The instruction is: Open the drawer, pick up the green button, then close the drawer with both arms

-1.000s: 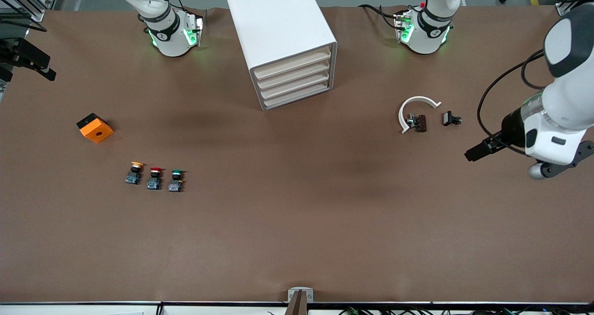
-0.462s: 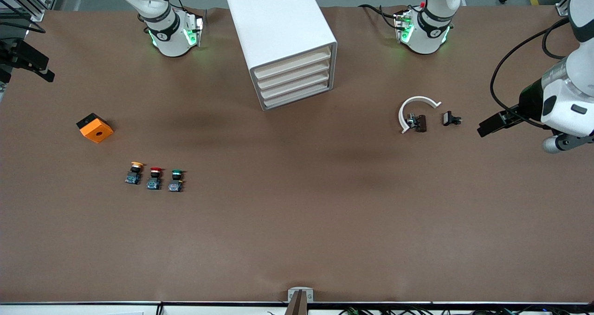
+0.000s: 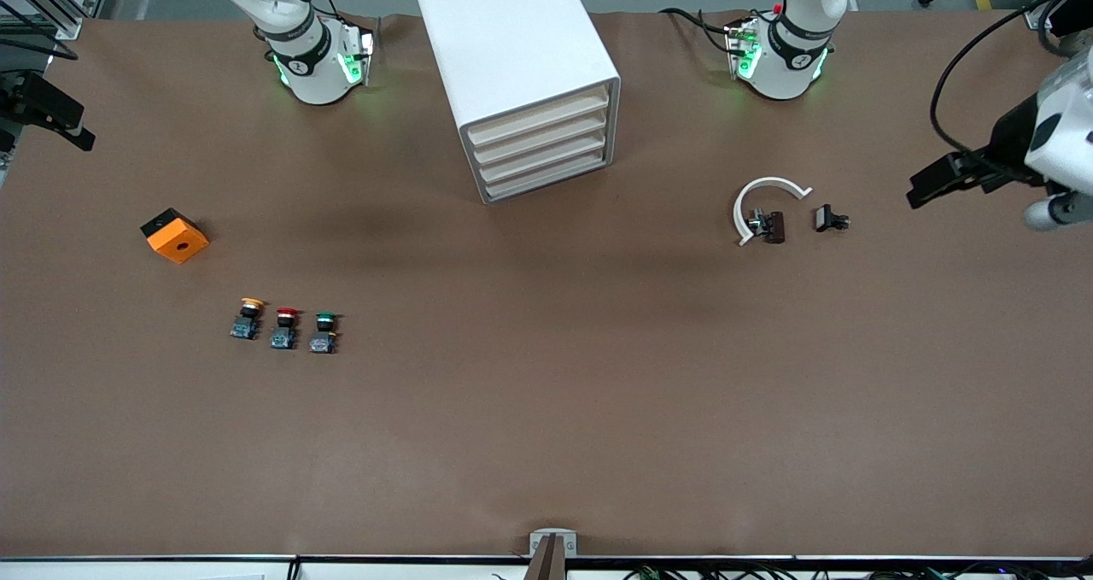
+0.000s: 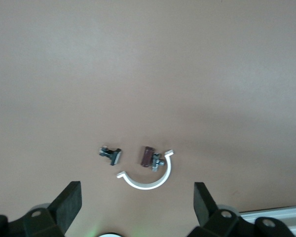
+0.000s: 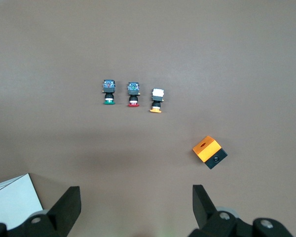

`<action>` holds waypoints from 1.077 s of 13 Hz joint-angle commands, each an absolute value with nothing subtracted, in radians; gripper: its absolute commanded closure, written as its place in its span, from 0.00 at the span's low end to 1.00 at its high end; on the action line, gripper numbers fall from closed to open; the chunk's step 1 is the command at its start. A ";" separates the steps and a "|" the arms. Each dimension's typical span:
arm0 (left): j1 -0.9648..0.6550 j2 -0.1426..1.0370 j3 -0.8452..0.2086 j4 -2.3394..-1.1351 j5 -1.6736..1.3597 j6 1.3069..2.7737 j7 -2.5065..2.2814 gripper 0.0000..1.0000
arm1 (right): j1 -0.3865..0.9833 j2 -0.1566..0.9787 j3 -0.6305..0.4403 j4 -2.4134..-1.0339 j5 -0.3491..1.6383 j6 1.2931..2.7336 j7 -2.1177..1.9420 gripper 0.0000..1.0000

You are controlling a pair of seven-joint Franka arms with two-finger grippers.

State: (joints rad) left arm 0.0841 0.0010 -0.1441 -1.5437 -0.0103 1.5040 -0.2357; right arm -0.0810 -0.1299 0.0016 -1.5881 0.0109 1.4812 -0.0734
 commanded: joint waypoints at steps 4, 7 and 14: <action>0.061 -0.161 -0.117 -1.722 0.000 1.517 -0.114 0.00 | -0.012 -0.114 -0.066 -1.563 0.006 1.488 -0.063 0.00; 0.060 -0.176 -0.118 -1.723 0.003 1.516 -0.100 0.00 | -0.023 -0.100 -0.067 -1.563 0.017 1.500 -0.063 0.00; 0.078 -0.146 -0.117 -1.692 0.005 1.513 -0.063 0.00 | -0.020 -0.136 -0.071 -1.660 0.009 1.491 -0.086 0.00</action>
State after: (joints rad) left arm 0.0653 -0.1480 -0.1155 -1.6937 -0.0103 1.5074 -0.0891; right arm -0.0320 -0.1069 -0.0585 -1.6129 0.0122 1.4851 -0.0763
